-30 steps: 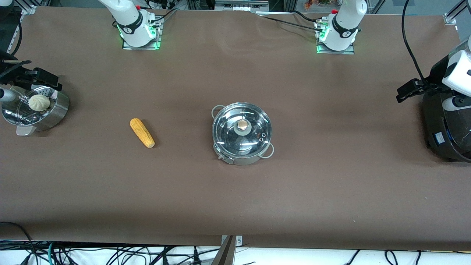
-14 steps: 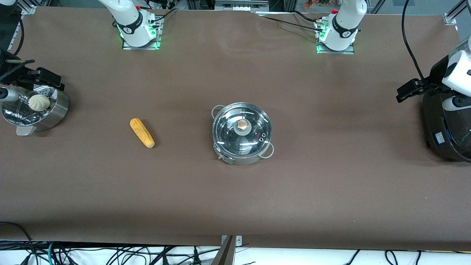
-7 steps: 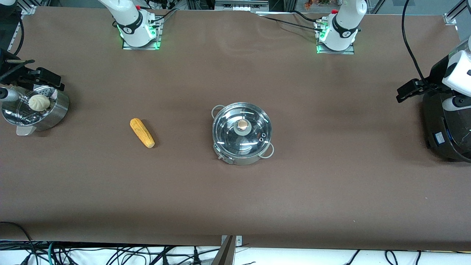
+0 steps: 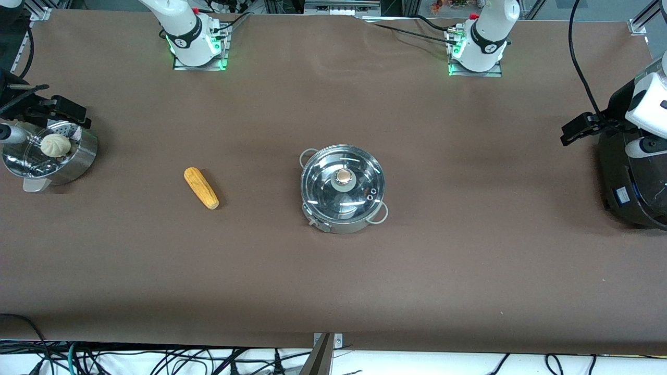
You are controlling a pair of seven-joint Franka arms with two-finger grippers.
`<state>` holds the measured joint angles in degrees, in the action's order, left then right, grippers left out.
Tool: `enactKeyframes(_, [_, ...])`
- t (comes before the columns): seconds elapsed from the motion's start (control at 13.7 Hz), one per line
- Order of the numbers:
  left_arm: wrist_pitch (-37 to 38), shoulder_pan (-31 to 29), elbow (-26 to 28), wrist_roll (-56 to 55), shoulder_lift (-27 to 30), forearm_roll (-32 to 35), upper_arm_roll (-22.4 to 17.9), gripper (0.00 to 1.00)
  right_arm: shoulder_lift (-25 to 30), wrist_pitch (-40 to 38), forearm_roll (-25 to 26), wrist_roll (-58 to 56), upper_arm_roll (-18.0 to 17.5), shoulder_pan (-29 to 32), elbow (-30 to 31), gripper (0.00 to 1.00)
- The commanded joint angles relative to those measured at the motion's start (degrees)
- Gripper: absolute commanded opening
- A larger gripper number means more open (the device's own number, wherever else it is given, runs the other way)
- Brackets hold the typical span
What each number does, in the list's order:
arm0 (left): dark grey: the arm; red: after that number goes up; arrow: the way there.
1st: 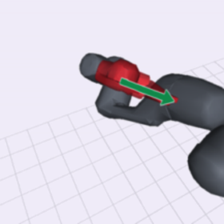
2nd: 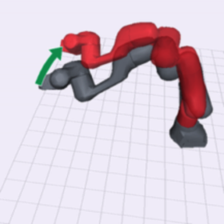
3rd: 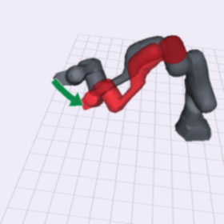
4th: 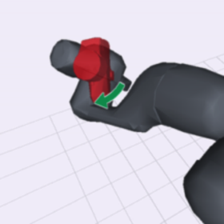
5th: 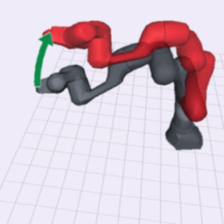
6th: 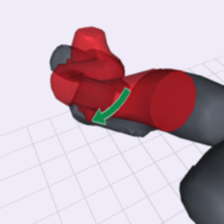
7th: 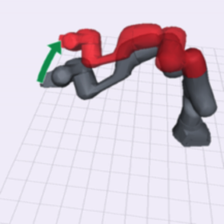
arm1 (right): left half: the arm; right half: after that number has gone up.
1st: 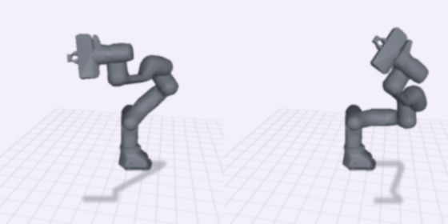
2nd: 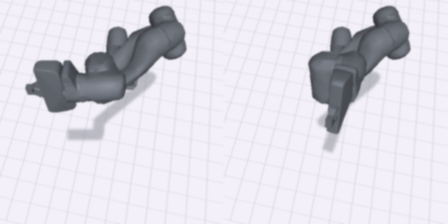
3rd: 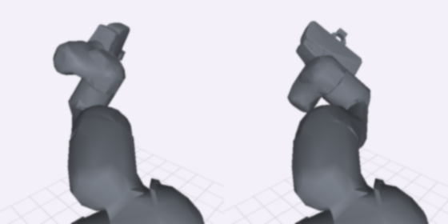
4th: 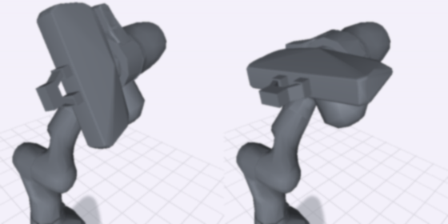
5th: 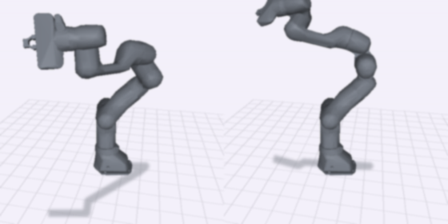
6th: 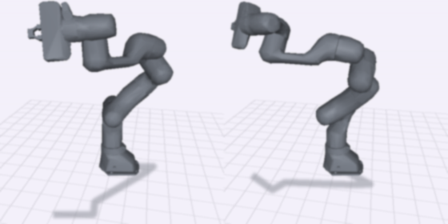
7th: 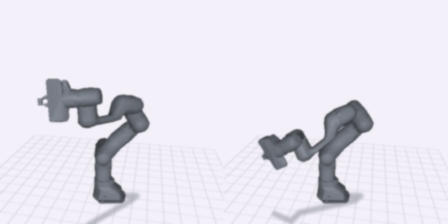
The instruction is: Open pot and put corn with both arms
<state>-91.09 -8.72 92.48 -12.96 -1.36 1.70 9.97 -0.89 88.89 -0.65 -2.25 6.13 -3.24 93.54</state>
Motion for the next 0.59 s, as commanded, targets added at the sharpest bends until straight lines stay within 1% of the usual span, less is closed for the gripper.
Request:
enactKeyframes(0.0, [0.1,-0.3,-0.9,1.0,-0.4,-1.3,0.1,1.00,-0.3,-1.4,-0.3,-0.4,0.3,-0.1,-1.5,1.00])
enactKeyframes(0.15, [0.0,-0.3,-0.9,1.1,-0.5,-1.7,0.1,1.00,-0.3,-1.7,-0.3,-0.4,0.3,-0.1,-1.4,1.00])
enactKeyframes(0.29, [0.0,-0.9,-0.9,1.4,-0.6,-5.4,0.1,1.00,-0.3,-2.8,-0.2,-0.3,0.3,-0.1,-1.5,1.00])
enactKeyframes(0.51, [0.0,-0.9,-0.9,1.3,-0.6,-5.9,0.1,1.00,-0.3,-2.9,-0.2,-0.6,0.2,-0.2,-1.5,1.00])
